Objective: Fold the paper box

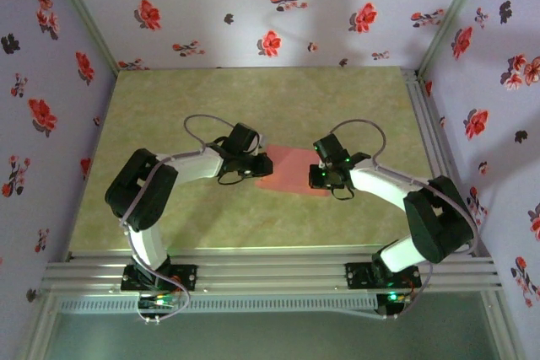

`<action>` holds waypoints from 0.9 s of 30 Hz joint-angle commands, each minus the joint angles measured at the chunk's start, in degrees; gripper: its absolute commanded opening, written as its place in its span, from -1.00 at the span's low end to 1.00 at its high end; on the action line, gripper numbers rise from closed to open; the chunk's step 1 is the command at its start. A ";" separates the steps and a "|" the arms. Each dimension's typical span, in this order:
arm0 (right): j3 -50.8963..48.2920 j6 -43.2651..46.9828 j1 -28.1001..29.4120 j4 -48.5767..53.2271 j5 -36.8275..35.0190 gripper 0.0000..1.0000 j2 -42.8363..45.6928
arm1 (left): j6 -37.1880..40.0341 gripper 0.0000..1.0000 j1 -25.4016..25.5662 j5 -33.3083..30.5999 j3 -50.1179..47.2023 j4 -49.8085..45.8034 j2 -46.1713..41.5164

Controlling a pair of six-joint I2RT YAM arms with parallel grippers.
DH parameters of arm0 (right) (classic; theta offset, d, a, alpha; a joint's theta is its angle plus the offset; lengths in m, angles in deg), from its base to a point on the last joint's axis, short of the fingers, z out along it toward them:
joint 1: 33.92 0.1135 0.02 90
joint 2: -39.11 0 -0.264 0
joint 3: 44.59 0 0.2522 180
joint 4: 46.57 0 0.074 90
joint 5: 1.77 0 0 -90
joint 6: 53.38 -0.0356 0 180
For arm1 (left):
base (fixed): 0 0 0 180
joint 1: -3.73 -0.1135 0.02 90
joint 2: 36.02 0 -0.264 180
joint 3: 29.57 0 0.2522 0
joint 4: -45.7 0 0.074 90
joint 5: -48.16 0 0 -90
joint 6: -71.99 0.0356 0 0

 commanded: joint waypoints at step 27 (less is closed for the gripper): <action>3.21 1.58 -8.34 4.33 -0.41 -0.70 2.54 | 3.12 -0.73 -4.17 -4.59 0.76 0.14 -0.23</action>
